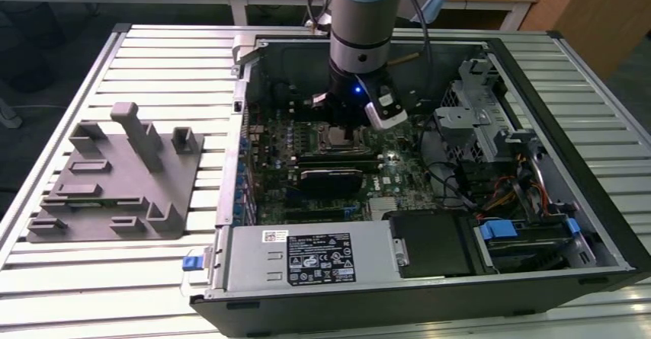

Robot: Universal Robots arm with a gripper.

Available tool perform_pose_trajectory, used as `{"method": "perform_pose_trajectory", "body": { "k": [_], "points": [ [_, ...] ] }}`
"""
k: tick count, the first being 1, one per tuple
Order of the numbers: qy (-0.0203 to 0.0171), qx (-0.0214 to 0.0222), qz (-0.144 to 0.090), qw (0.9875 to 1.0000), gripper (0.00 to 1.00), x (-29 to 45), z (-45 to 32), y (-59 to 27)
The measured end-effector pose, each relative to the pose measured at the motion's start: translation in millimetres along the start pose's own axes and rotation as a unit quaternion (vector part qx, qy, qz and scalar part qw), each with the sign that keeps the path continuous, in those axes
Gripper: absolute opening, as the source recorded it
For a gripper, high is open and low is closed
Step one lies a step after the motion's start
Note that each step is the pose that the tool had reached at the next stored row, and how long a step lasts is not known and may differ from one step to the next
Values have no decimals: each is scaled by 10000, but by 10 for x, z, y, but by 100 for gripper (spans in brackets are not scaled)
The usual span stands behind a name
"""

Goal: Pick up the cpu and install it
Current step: 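Install the second cpu locking lever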

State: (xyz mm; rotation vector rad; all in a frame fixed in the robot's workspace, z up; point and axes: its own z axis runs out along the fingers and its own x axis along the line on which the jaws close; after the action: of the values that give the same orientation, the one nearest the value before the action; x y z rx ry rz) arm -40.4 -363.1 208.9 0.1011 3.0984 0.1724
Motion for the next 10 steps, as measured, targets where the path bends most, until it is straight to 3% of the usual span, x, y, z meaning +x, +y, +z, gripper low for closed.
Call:
{"method": "perform_pose_trajectory", "body": {
  "k": [5, 10],
  "points": [
    [-1, -1, 3, 10000, 11, -2, -86, 16],
    [-1, -1, 5, 10000, 11, 8, -87, 16]
  ]
}}
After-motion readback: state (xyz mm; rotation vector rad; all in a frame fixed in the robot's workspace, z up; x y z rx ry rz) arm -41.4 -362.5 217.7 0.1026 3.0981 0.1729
